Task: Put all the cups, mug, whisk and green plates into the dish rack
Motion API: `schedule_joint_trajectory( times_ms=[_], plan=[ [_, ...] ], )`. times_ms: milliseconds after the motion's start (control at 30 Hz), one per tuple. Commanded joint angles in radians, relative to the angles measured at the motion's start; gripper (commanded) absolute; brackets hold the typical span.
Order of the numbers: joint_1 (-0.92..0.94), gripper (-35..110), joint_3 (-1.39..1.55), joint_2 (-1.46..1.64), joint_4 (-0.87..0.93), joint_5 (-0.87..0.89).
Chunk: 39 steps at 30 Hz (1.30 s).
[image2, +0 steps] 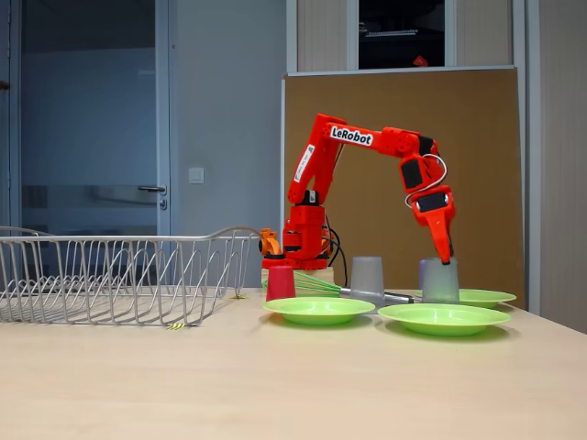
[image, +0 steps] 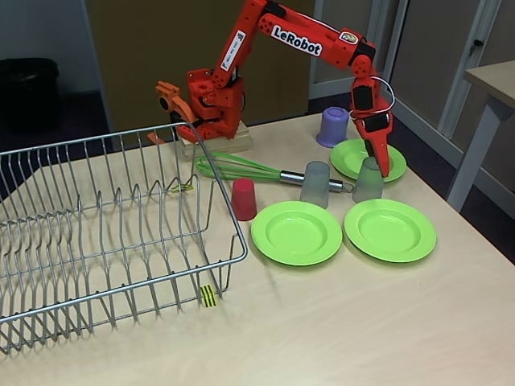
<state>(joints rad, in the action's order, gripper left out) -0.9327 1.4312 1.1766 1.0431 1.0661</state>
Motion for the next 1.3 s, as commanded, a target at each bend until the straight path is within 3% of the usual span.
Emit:
schedule_joint_trajectory(
  times_ms=[0,200,400,1267],
  plan=[
    [0.002,31,-0.005,0.017,-0.002,-0.005],
    [0.023,24,0.008,0.009,-0.02,-0.06],
    [0.034,31,0.005,0.005,-0.025,-0.095],
    [0.037,35,0.035,0.025,0.014,0.133]
  ],
)
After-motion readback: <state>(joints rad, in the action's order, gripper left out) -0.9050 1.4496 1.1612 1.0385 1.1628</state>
